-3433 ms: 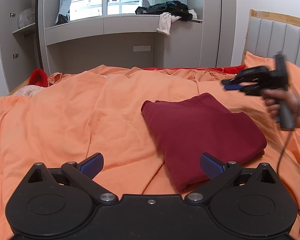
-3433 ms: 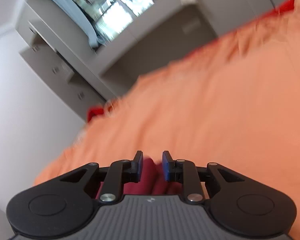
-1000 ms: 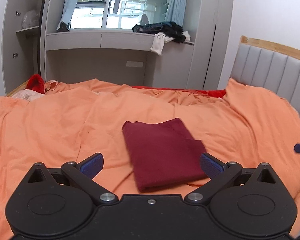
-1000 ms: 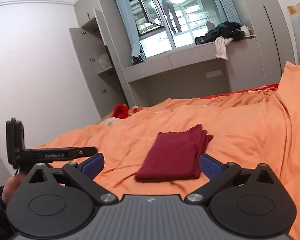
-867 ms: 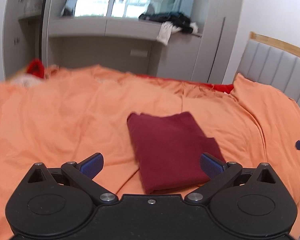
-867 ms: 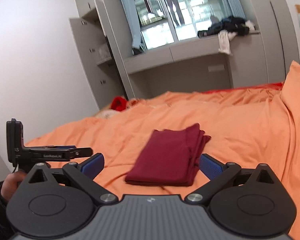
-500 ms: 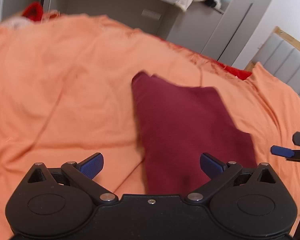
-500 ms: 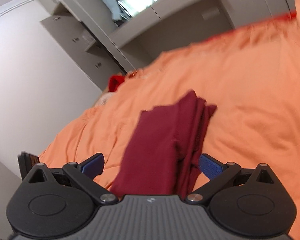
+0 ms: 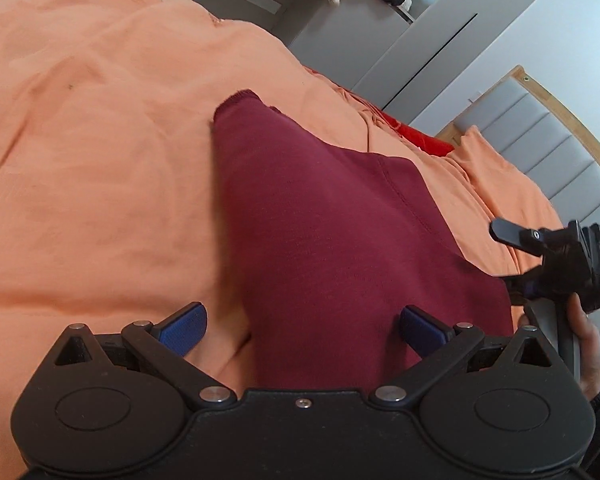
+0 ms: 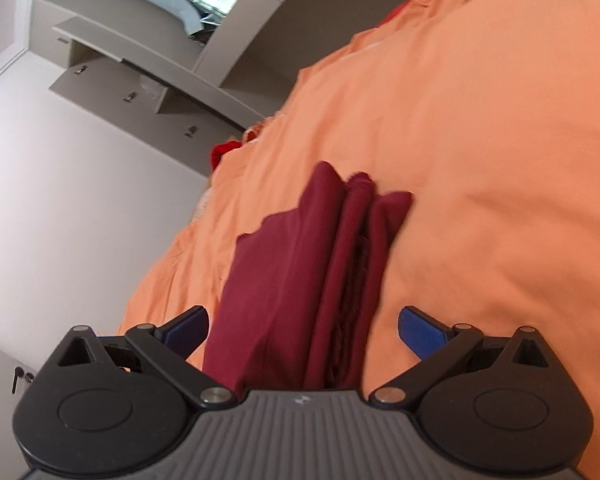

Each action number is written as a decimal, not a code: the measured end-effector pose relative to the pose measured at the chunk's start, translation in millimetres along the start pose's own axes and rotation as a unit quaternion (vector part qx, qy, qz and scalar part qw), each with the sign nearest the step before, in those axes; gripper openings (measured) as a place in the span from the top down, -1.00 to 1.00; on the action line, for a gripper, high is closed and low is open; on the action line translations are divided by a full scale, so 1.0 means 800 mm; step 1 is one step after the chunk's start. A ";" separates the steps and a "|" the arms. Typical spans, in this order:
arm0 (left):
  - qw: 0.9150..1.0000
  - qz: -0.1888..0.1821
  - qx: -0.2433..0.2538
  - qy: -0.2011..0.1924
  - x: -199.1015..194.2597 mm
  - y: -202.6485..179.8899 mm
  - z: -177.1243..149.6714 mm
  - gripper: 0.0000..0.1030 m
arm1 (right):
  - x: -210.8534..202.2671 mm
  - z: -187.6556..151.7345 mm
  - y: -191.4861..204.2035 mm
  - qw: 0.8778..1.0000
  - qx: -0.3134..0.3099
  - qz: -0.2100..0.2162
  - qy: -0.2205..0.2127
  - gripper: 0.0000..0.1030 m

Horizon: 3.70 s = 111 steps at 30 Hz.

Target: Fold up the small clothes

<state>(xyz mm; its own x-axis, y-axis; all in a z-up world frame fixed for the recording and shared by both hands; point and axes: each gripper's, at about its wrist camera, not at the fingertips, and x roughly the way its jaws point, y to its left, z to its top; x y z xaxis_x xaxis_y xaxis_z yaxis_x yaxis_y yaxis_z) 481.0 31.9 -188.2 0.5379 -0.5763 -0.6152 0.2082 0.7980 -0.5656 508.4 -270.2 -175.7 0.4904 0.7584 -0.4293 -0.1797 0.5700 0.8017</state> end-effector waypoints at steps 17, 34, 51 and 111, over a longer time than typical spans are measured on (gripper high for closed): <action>0.999 -0.012 0.037 -0.003 0.013 -0.021 0.001 -0.36 | 0.067 0.038 0.023 0.996 -0.079 0.006 0.034 -0.24; 0.994 -0.049 0.050 -0.079 -0.062 -0.037 0.023 0.29 | 0.014 0.035 0.096 0.993 -0.115 0.029 -0.028 0.36; 0.993 -0.002 0.068 -0.095 -0.285 -0.029 -0.043 0.28 | 0.012 -0.099 0.252 0.992 -0.116 0.048 -0.017 0.36; 0.940 0.253 0.133 -0.186 -0.365 -0.025 -0.183 -0.99 | -0.063 -0.216 0.284 0.961 -0.245 -0.094 -0.087 -0.65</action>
<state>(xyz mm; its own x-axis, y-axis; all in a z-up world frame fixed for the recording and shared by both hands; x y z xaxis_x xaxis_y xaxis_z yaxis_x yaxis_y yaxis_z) 199.8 158.3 -77.6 0.8615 -0.0486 -0.5053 0.0186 0.9978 -0.0642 295.7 -124.2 -43.8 0.6806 0.5880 -0.4371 -0.4333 0.8041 0.4071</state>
